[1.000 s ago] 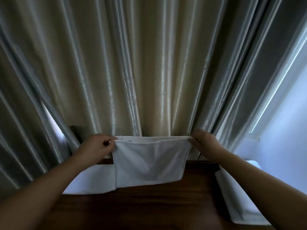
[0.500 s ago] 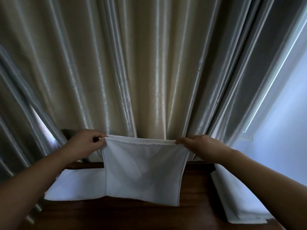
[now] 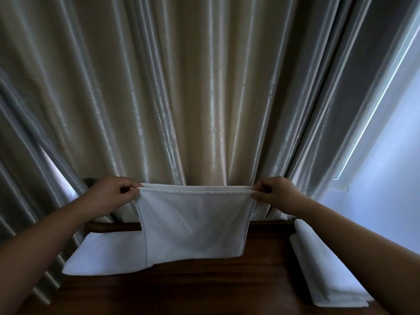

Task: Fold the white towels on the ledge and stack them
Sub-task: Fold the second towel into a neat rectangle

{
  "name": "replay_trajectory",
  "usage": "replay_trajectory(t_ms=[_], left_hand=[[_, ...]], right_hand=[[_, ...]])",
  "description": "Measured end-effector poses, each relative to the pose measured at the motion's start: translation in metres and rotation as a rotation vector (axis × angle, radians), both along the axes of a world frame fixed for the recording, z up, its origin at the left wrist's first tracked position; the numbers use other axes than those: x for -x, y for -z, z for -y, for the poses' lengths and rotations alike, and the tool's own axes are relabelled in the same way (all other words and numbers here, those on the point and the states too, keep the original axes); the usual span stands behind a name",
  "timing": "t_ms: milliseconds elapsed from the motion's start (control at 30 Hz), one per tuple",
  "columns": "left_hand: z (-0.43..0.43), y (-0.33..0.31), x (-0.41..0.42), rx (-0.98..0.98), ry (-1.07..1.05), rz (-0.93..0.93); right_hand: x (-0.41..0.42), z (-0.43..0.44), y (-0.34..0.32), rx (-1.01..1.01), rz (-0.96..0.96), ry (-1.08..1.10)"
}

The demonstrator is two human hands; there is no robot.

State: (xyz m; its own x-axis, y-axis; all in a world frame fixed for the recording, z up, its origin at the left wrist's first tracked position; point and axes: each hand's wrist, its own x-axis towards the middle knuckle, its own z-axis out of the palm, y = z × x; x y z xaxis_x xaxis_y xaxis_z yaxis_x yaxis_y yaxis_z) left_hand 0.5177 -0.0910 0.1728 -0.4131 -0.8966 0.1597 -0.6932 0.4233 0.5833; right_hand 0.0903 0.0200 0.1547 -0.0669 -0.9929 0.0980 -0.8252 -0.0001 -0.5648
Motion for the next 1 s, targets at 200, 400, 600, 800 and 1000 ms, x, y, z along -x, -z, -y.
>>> replay_trajectory(t_ms=[200,400,600,800,1000], left_hand=[[0.000,-0.004,0.003,0.001,0.038,0.045],[-0.004,-0.001,0.009,0.105,0.039,0.025],[0.000,0.003,0.013,0.107,0.060,0.069],[0.014,0.019,0.036,0.126,0.060,0.190],[0.009,0.053,0.052,0.197,0.031,0.209]], right_hand=[[0.004,0.003,-0.010,-0.025,0.022,0.025],[0.003,0.001,-0.015,0.004,-0.105,0.057],[0.004,0.003,-0.010,0.016,-0.099,0.098],[0.008,0.018,0.008,-0.020,-0.218,0.149],[0.010,0.011,0.047,0.062,-0.145,0.246]])
